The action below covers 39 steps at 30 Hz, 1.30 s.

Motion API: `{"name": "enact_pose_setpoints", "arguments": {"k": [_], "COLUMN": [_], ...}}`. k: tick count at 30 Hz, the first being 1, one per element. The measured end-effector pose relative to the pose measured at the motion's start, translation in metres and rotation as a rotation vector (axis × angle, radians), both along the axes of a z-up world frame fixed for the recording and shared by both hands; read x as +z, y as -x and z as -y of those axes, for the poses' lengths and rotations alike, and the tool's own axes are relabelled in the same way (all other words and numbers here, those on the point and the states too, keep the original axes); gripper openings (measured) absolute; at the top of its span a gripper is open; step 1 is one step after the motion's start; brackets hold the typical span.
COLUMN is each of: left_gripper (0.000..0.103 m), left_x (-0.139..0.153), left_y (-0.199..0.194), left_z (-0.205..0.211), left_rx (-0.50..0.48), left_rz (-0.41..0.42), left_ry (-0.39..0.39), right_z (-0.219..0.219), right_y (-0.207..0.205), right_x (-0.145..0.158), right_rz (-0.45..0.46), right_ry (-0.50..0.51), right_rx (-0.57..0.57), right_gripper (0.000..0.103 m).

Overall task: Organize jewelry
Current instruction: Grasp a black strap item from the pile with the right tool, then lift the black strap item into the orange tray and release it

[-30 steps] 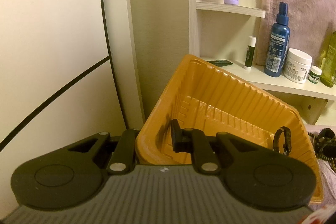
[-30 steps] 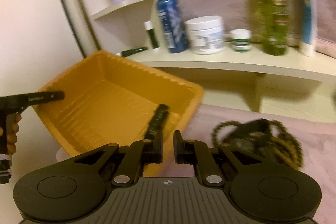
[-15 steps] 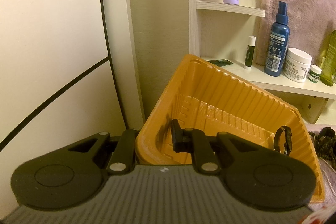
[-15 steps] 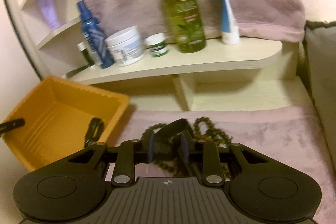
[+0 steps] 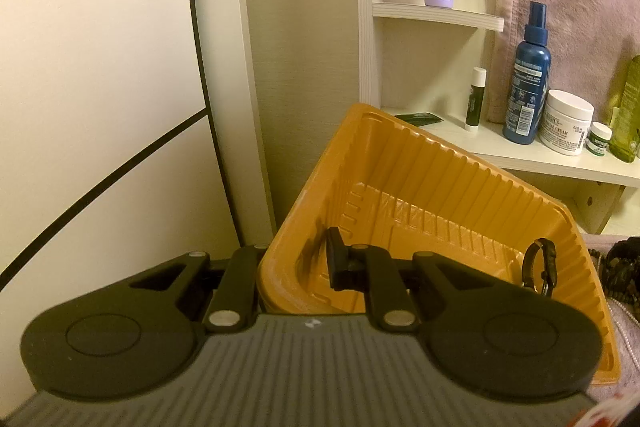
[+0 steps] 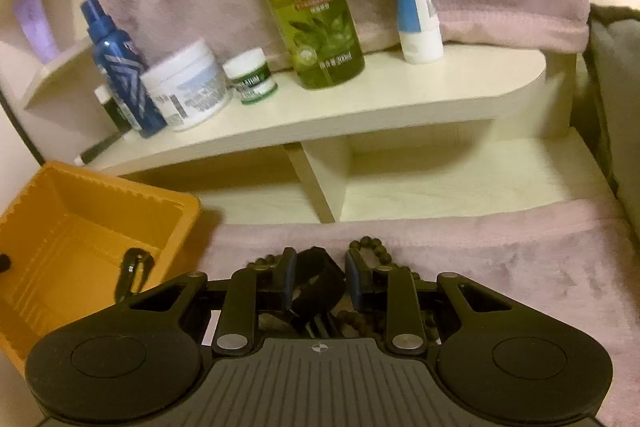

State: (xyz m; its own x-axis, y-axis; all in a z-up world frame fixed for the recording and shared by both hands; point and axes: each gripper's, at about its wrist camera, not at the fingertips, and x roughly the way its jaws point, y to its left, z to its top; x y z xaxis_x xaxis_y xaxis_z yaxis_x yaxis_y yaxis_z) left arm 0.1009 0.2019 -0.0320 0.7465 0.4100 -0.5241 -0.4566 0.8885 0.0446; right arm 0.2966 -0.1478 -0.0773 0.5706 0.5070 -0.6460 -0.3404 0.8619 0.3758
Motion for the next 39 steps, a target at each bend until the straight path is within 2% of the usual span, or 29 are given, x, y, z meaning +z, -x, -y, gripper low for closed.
{"name": "enact_pose_setpoints", "arguments": {"k": [4,7,11,27,31,35,37,39], "left_gripper": [0.014,0.014,0.014,0.014,0.014,0.014,0.014,0.014], "left_x": [0.000,0.000,0.000,0.000,0.000,0.000,0.000,-0.001], "left_y": [0.000,0.000,0.000,-0.001,0.000,0.000,0.000,0.000], "left_z": [0.000,0.000,0.000,0.000,0.001,0.000,0.000,0.000], "left_rx": [0.000,0.001,-0.001,-0.001,0.000,0.001,0.001,0.001], "left_rz": [-0.001,0.000,-0.002,-0.002,-0.002,-0.002,-0.001,0.000], "left_ry": [-0.001,-0.001,-0.002,-0.003,-0.003,-0.003,-0.001,-0.001], "right_z": [0.000,0.000,0.000,0.005,0.007,0.005,0.004,0.009], "right_y": [-0.001,0.002,0.005,0.021,0.024,0.024,0.021,0.021], "right_x": [-0.006,-0.006,-0.004,0.010,0.017,0.029,0.029,0.027], "right_rz": [-0.010,0.000,0.013,0.054,0.070,0.095,0.074,0.053], "right_ry": [0.005,0.021,0.024,-0.012,-0.031,-0.027,-0.023,-0.038], "right_rx": [-0.008,-0.007,-0.007,-0.018,-0.021,-0.008,0.006,-0.031], "right_gripper": [0.027,0.014,0.009,0.008,0.000,0.000,0.000,0.001]}}
